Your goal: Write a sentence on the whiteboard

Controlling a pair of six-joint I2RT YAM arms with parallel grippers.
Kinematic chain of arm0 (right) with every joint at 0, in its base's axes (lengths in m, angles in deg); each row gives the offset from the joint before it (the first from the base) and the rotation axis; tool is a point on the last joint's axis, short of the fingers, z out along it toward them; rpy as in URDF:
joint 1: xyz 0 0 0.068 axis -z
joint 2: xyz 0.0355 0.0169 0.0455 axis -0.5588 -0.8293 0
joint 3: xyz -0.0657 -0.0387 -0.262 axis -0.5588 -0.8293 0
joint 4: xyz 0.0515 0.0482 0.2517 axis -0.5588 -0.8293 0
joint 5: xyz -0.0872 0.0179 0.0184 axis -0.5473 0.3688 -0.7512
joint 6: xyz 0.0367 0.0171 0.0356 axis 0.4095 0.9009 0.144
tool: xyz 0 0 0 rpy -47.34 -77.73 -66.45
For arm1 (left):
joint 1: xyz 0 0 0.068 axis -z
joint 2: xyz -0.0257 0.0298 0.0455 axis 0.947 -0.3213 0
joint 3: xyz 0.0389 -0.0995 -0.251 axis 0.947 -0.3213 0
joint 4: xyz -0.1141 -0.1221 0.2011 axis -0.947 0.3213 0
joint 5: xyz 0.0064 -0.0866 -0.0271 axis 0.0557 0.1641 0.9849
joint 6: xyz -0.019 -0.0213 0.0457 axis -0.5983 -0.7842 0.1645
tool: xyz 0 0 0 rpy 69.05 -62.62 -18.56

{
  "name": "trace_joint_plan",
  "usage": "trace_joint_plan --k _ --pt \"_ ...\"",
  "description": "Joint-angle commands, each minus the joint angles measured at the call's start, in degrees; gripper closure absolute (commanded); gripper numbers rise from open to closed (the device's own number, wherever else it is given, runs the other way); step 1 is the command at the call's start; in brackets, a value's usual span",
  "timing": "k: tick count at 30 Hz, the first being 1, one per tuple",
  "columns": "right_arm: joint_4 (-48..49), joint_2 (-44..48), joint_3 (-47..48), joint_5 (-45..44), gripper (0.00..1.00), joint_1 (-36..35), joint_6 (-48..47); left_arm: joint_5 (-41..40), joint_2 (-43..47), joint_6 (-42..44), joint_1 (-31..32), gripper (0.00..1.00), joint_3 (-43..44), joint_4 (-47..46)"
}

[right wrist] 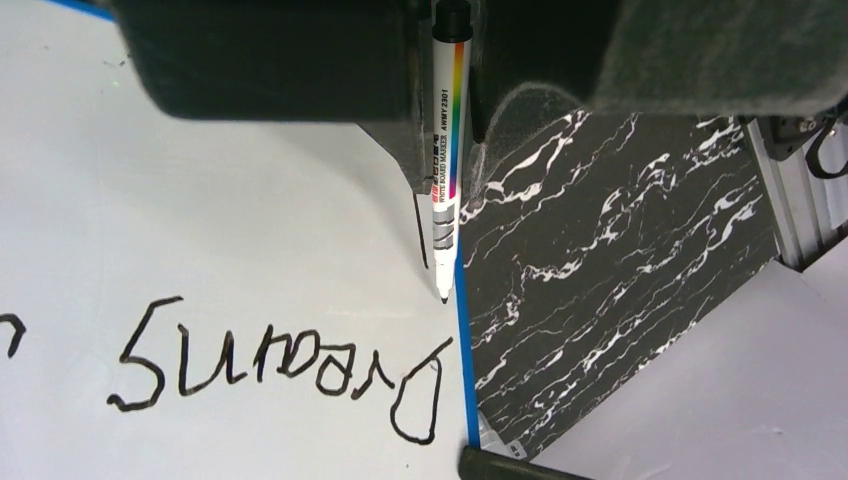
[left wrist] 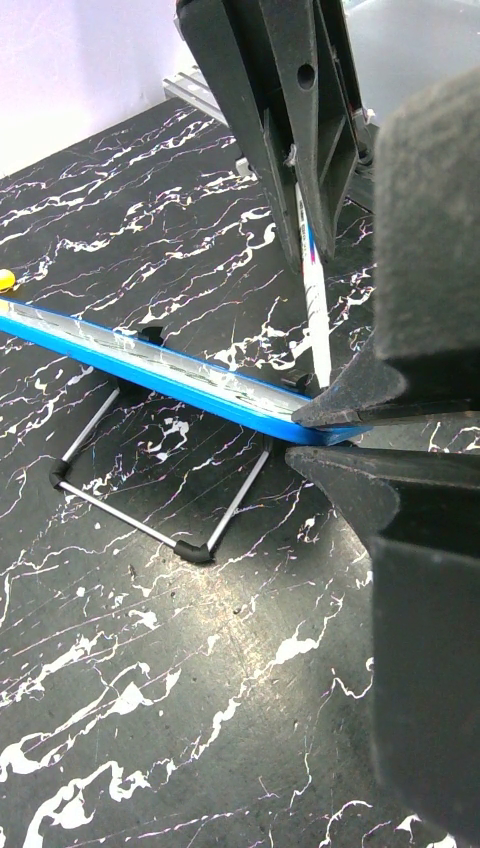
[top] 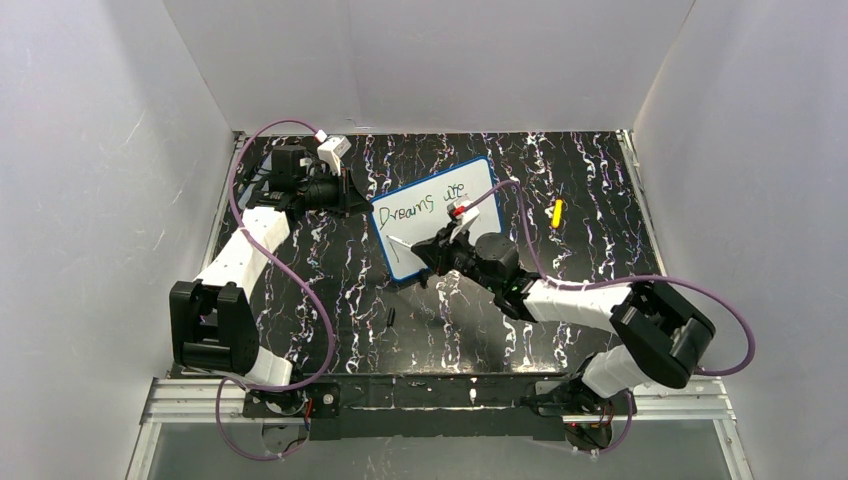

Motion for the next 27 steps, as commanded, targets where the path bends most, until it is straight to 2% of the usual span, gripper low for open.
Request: trace_joint_plan --k 1,17,27 --pt "4.9 -2.4 2.3 -1.7 0.99 -0.2 -1.1 2.4 2.4 -0.4 0.4 1.00 0.1 0.9" --pt "3.5 0.6 -2.7 -10.6 0.99 -0.1 -0.7 2.4 2.3 -0.4 0.3 1.00 0.2 0.9" --pt "1.8 -0.7 -2.6 -4.4 0.99 -0.8 -0.9 2.7 2.4 -0.7 0.4 1.00 0.1 0.6"
